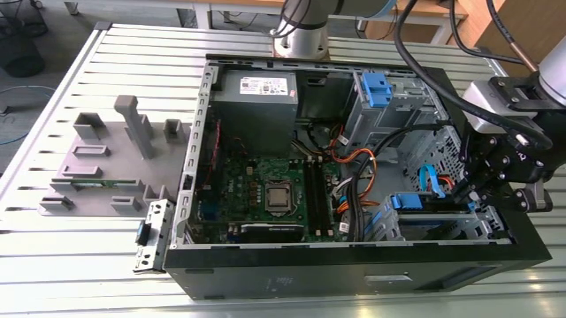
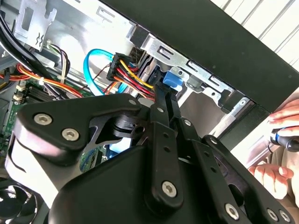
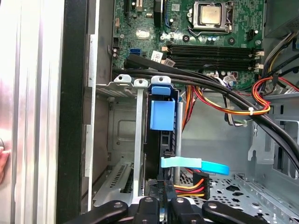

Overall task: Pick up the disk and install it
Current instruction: 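Insert the second disk wire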

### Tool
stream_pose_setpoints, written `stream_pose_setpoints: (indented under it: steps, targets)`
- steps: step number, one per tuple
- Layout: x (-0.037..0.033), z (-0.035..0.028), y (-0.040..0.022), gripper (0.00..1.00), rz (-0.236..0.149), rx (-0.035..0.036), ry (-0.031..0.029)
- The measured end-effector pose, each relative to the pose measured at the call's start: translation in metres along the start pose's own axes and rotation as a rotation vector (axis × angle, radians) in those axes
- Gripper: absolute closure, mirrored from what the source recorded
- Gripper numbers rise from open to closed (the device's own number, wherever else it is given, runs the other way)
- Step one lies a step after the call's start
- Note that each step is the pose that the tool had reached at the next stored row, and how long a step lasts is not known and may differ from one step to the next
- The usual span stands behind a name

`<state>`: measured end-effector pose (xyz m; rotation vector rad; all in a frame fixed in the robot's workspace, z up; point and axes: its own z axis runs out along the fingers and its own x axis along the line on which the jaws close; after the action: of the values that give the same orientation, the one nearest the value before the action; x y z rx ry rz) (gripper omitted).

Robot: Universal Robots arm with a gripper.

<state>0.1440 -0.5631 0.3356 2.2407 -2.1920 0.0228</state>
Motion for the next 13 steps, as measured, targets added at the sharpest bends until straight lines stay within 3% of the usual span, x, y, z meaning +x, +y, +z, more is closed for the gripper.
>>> stream_pose_setpoints:
  steps: [4, 13]
  targets:
    - [0.0, -0.0049, 0.0, 0.84, 0.0, 0.0, 0.0003]
    - [-0.0021, -0.0051, 0.0016, 0.84, 0.0, 0.0, 0.0003]
